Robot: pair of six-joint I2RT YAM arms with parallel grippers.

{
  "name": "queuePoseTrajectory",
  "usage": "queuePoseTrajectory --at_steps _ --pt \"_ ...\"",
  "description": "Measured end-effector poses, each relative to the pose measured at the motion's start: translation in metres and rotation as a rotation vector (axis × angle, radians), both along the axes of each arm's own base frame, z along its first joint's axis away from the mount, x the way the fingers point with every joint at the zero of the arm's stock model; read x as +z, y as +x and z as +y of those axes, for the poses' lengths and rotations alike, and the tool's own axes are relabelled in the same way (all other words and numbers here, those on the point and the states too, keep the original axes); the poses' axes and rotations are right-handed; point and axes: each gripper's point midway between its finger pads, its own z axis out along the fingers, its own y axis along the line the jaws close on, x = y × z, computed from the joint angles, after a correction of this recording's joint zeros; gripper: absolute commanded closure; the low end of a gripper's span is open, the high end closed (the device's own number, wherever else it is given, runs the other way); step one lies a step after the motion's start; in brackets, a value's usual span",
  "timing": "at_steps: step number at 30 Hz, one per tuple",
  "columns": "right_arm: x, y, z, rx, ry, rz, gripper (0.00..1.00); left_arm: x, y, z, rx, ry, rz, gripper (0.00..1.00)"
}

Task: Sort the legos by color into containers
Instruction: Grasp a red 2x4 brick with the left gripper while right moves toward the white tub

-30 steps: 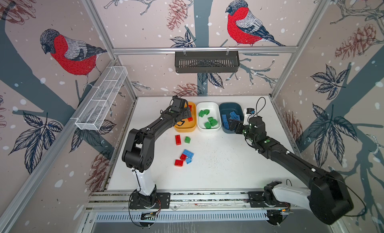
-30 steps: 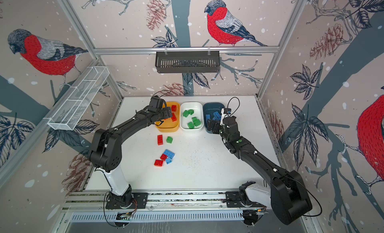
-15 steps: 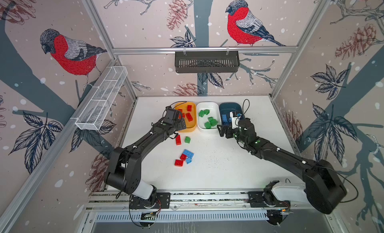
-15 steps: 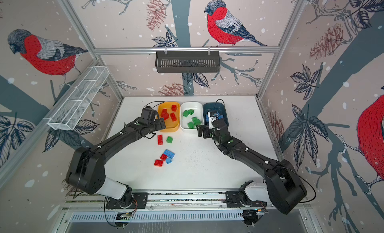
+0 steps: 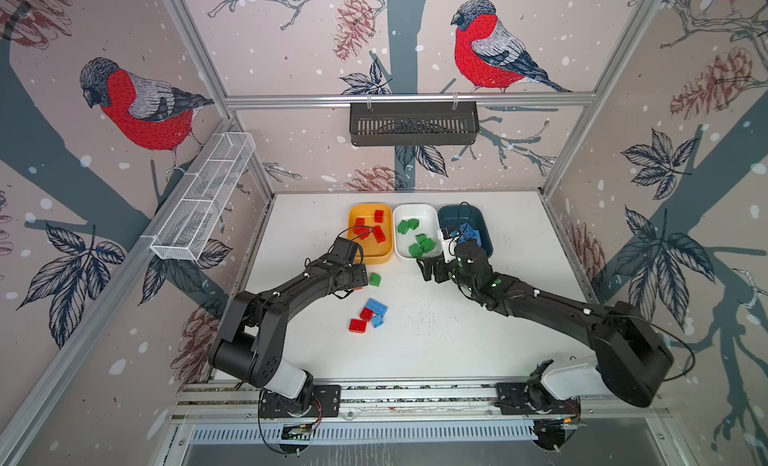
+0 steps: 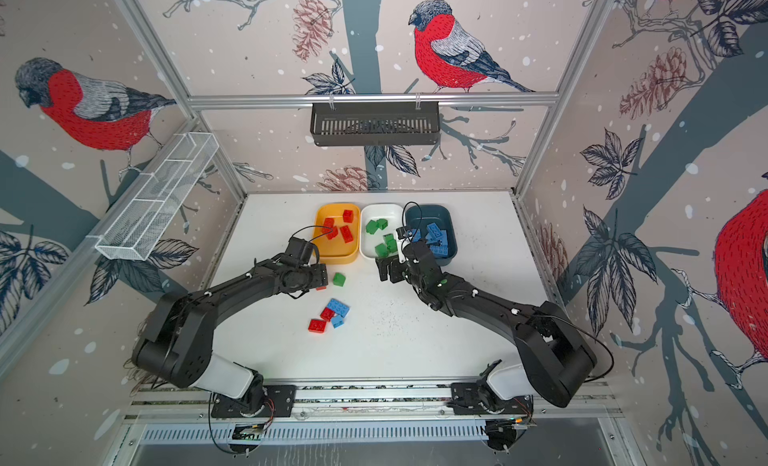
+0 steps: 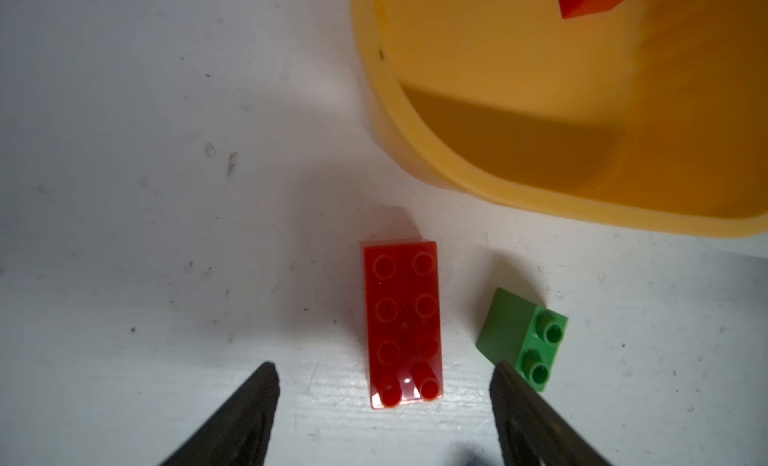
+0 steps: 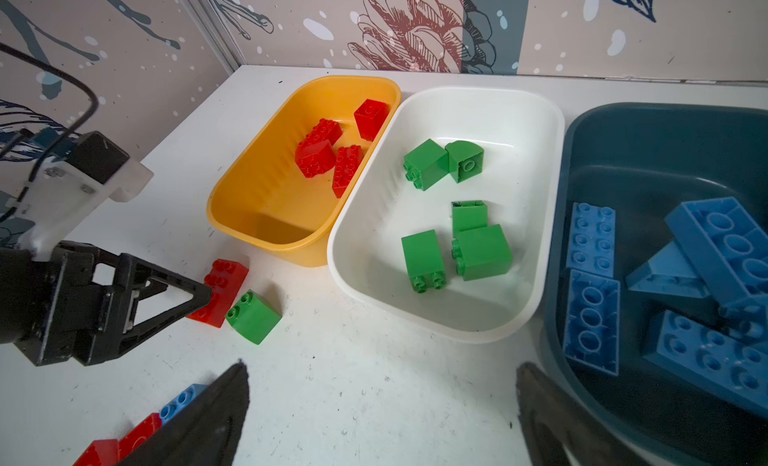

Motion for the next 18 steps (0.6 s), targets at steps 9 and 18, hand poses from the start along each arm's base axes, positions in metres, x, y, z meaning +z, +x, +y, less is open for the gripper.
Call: queuePoseTrajectory --at_steps 9,18 --pt "0.003 -0.001 -0.001 -0.009 -0.001 -0.012 0.00 -0.017 0.008 -0.010 -0.021 0.002 0.046 0.44" --pt "0.002 -0.009 0.007 0.036 -0.028 -0.027 0.00 -0.028 0.008 -0.017 -0.040 0.054 0.060 0.61"
